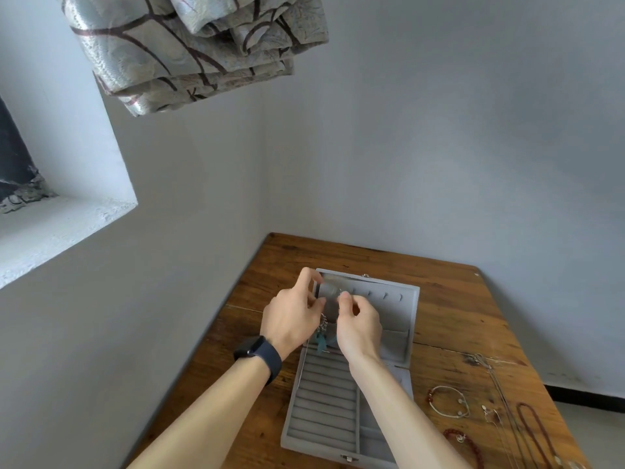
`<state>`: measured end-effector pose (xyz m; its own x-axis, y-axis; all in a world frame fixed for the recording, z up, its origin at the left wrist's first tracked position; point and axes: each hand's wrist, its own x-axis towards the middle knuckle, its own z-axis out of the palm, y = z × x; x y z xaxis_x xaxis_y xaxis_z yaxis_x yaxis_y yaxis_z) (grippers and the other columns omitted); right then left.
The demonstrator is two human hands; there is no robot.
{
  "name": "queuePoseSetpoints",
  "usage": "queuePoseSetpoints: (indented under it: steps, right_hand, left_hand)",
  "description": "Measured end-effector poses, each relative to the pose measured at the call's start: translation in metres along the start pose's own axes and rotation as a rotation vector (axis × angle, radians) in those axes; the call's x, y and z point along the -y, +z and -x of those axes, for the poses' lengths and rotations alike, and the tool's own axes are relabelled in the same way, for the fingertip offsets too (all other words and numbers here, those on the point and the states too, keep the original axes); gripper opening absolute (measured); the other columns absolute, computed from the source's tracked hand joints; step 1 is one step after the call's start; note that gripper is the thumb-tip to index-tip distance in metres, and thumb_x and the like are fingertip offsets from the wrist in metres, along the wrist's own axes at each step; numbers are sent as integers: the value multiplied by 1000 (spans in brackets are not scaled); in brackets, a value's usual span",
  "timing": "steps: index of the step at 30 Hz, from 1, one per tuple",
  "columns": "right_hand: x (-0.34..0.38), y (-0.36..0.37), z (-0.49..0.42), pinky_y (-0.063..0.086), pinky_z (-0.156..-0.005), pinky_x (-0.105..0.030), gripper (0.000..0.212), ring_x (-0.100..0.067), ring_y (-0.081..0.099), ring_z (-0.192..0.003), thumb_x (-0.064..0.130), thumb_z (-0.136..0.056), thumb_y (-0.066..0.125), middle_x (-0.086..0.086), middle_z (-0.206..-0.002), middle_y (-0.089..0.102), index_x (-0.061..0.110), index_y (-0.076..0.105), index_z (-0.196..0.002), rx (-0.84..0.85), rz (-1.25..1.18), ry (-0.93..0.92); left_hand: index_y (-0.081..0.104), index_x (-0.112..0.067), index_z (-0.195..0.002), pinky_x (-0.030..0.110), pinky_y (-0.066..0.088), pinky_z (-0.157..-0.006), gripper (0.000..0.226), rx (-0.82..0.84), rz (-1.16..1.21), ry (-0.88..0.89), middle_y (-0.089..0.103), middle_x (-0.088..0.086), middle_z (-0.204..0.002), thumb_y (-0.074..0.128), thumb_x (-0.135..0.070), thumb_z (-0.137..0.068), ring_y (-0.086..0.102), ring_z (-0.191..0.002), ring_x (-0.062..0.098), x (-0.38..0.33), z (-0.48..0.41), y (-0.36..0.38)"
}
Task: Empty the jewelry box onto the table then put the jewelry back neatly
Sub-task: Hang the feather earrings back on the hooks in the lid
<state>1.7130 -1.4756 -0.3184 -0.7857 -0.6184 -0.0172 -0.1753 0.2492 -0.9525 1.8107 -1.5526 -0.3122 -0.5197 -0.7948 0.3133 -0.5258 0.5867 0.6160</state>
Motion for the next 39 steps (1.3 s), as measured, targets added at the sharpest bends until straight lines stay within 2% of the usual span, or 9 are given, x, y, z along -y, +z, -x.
queuePoseSetpoints:
  steps: [3,5,7,10,12,16,22,30,39]
  right_hand:
    - [-2,-4,-4,40,-70,-19,19,0,53,-81,38,-104,45,12,-94,60,27,61,-107,-4,48,-44]
    - [-4,-6,-7,39,-68,-18,21,3,52,-78,38,-104,45,14,-92,59,26,62,-108,0,60,-55]
    - [-5,-7,-10,44,-75,-24,25,1,55,-81,39,-104,44,12,-93,62,24,64,-106,9,48,-42]
    - [-6,-7,-15,53,-88,-37,27,-13,65,-93,42,-104,44,6,-98,69,28,66,-96,38,20,9]
    - [-5,-6,-17,54,-92,-42,27,-17,66,-95,43,-103,44,4,-98,71,29,66,-95,52,35,16]
    - [-4,-2,-17,53,-93,-44,32,-21,66,-99,43,-103,42,1,-103,71,26,69,-98,50,65,21]
    - [4,11,-9,52,-91,-37,33,-23,66,-97,40,-103,44,3,-98,71,22,71,-98,-14,-18,95]
    - [12,22,8,40,-81,-26,33,-25,65,-101,37,-103,44,-4,-105,73,20,73,-101,-158,-98,176]
    - [15,24,12,51,-95,-37,36,-30,65,-105,39,-103,44,-8,-109,71,17,72,-108,-145,-39,215]
  left_hand:
    - [39,-39,-113,19,42,-45,21,-10,-146,120,68,-11,-89,53,-34,-100,61,-64,5,-7,-4,0]
    - [38,-40,-121,21,42,-46,28,-17,-142,88,68,-12,-90,55,-35,-98,60,-64,5,-7,-6,4]
    - [34,-37,-133,21,44,-50,47,-18,-7,-59,68,-12,-90,61,-36,-95,60,-65,2,-8,-9,9]
    - [29,-19,-150,23,51,-61,77,130,450,-440,75,-3,-91,73,-29,-88,73,-69,11,-7,-23,9]
    - [43,-13,-143,26,48,-61,66,297,562,-536,78,-3,-90,74,-26,-87,75,-69,12,-4,-33,5]
    - [61,-19,-123,22,44,-52,41,295,518,-526,78,-8,-81,76,-25,-86,74,-66,10,3,-41,-2]
    - [63,-22,-105,14,46,-44,27,222,476,-439,77,-3,-81,79,-26,-83,74,-64,12,7,-32,-6]
    - [62,-30,-96,30,59,-66,22,144,367,-354,74,-13,-69,79,-31,-82,72,-59,9,10,-15,-6]
    - [56,-36,-91,36,62,-72,22,135,297,-296,73,-11,-74,77,-34,-84,71,-57,5,11,-12,-5]
